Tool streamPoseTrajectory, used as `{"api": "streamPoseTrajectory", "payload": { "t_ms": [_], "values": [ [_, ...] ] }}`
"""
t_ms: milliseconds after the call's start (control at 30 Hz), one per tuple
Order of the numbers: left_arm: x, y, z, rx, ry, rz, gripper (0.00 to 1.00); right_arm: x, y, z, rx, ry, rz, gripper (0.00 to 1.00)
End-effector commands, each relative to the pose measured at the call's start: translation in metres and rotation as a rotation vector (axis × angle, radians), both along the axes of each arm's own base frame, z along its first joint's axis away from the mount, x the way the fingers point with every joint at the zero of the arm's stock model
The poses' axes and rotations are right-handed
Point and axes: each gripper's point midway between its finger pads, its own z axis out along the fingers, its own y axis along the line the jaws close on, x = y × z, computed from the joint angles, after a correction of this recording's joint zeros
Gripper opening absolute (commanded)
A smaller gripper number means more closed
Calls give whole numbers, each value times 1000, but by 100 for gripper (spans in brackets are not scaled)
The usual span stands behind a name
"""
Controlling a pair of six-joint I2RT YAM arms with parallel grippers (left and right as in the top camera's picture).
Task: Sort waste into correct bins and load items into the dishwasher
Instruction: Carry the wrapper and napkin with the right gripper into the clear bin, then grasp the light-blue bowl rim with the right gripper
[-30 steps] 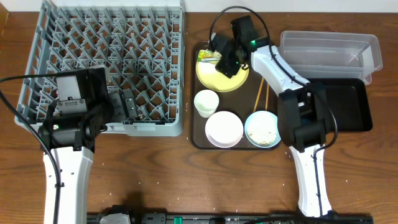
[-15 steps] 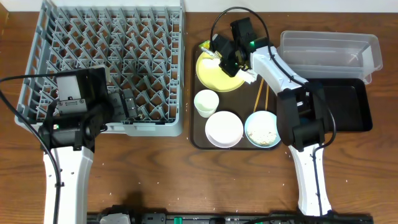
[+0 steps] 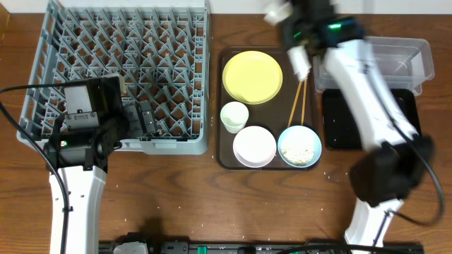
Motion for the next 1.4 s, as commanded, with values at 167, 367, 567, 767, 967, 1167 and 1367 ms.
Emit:
{"api": "streamPoseTrajectory", "payload": {
  "t_ms": [167,367,567,767,967,1167,1367],
  "values": [
    [2,-2,5,-5,-11,-10,98,-5,-149,-34,276,28,-829,2],
    [2,-2,5,-5,-11,-10,98,-14,-206,-75,495,27,-1207,1],
    [2,-2,5,-5,-11,-10,98,6,-228,-105,603,-84,-1267,2],
    [2,-2,5,-5,-11,-10,98,8,-229,-119,607,-100,-1260,41],
    [2,-2,5,-5,-11,-10,98,13,-230,-99,494,-118,-1108,74],
    [2,-2,5,-5,-11,-10,98,20,-173,-29,384,-118,-558,81],
    [2,-2,5,-5,-11,-10,98,-26,-71,26,440,-55,-13,75]
  ]
}}
